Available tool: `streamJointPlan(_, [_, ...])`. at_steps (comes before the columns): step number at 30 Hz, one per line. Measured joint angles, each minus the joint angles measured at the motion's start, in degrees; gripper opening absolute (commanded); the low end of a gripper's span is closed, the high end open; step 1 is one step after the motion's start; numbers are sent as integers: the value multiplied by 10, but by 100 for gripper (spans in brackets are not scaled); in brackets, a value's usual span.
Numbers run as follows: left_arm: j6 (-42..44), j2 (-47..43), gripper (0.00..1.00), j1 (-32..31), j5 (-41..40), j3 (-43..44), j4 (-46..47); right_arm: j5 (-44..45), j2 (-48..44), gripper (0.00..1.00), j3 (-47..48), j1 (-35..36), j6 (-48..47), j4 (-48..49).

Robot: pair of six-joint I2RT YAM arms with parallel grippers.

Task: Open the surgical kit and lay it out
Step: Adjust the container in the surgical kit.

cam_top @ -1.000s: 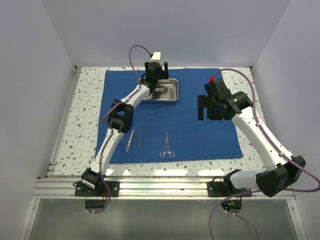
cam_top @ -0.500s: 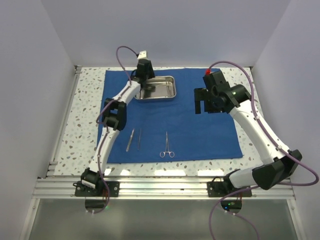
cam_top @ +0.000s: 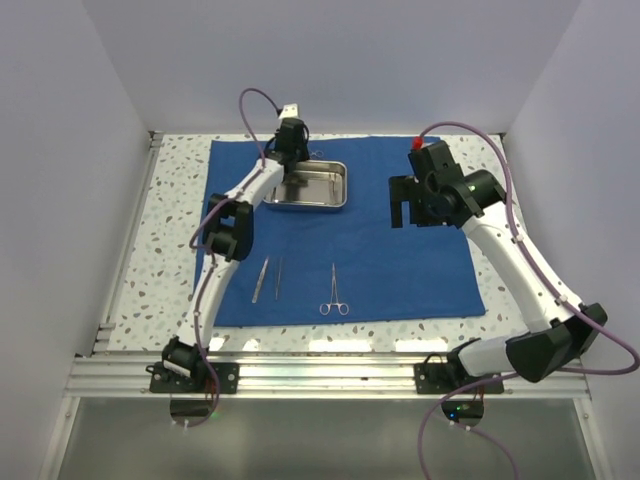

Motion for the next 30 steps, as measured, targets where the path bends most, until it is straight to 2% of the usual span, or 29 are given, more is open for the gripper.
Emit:
streamJointPlan(4, [16, -48, 0, -5, -21, -50, -6, 0, -12, 99, 0, 0, 0, -1])
streamJointPlan(14, [15, -106, 0, -4, -18, -50, 1, 3, -37, 99, -1, 0, 3, -1])
streamJointPlan(30, [-33, -104, 0, -4, 69, -112, -3, 12, -57, 99, -12, 0, 9, -2])
